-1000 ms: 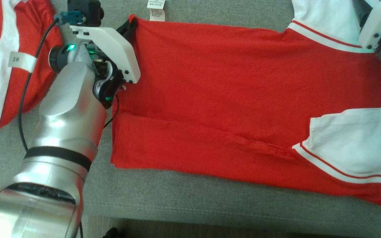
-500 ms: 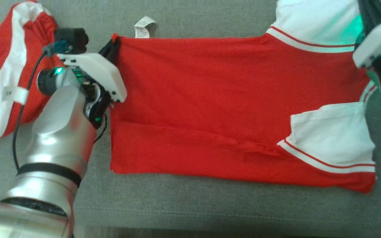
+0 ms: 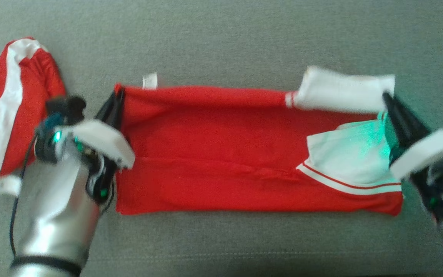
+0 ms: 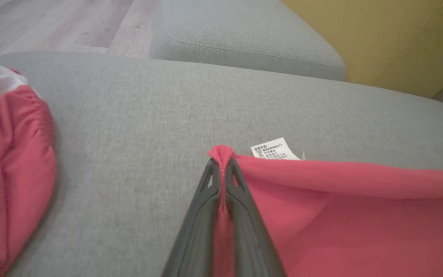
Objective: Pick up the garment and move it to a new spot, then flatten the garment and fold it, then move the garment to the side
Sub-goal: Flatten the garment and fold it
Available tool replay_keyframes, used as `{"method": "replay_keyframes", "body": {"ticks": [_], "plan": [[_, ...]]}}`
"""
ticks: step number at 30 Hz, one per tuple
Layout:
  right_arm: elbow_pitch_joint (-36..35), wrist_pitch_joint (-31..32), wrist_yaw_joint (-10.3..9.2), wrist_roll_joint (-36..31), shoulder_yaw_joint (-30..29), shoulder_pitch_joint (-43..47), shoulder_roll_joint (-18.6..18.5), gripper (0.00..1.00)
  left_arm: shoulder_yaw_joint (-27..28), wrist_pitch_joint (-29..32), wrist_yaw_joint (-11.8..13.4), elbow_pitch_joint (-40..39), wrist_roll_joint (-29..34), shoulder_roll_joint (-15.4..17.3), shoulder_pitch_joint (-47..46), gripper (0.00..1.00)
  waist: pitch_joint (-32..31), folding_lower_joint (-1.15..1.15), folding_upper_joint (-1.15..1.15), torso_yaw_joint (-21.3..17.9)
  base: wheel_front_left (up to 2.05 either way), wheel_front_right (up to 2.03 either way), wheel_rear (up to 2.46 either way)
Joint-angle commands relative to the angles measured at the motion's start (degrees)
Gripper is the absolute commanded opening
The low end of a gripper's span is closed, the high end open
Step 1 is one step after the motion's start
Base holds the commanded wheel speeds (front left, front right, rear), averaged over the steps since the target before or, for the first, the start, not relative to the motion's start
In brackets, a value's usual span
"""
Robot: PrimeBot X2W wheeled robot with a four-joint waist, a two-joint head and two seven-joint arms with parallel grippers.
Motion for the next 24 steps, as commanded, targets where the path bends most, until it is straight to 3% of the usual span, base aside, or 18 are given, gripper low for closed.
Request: {"method": "replay_keyframes", "body": {"ticks": [1, 7, 8, 9, 10, 11, 14, 24], "plan": [[-2.3, -0.4, -0.04, 0.5, -0.3, 1.3, -0.9, 0.00, 2.1, -0.7, 0.7, -2.8, -0.5, 2.7, 0.6, 0.00, -0.6, 0.00, 0.00, -0.6, 0.00, 0.00, 0.00], [-4.6, -0.5, -0.04, 0.8, -3.6, 9.4, 1.2, 0.00, 3.1, 2.8, 4.1, -13.9, -2.6, 4.4, 12.3, 0.00, -1.3, 0.00, 0.00, -1.3, 0.00, 0.00, 0.00], [-4.9, -0.1, -0.04, 0.8, -4.2, 10.6, 1.7, 0.27, 2.9, 3.7, 4.4, -15.5, -2.8, 4.7, 13.9, 0.05, -1.4, 0.00, 0.00, -1.2, 0.00, 0.00, 0.00], [-5.4, 0.2, -0.04, 0.7, -4.8, 11.8, 2.2, 0.82, 2.8, 4.7, 4.8, -16.9, -3.1, 4.8, 15.3, 0.45, -1.4, 0.00, 0.00, -1.1, 0.00, 0.00, 0.00], [-6.0, 0.4, -0.04, 0.6, -5.4, 12.9, 2.8, 1.00, 2.7, 5.5, 5.2, -18.1, -3.4, 4.8, 16.5, 0.91, -1.5, 0.00, 0.00, -1.1, 0.00, 0.00, 0.00], [-6.5, 0.5, -0.04, 0.3, -6.2, 14.0, 3.3, 1.00, 2.8, 5.9, 5.7, -19.2, -3.5, 4.9, 17.5, 1.00, -1.6, 0.00, 0.00, -1.0, 0.00, 0.00, 0.00], [-8.7, 0.2, -0.04, -1.5, -8.4, 17.4, 4.8, 1.00, 2.9, 5.8, 7.6, -22.0, -3.3, 5.2, 20.5, 1.00, -2.2, 0.00, 0.00, -1.1, 0.00, 0.00, 0.00], [-26.1, -1.6, -0.04, -17.6, -20.0, 25.8, 14.1, 1.00, 4.5, -2.9, 18.0, -36.0, 4.7, 6.6, 28.9, 1.00, -5.6, 0.00, 0.00, -2.0, 0.00, 0.00, 0.00]]}}
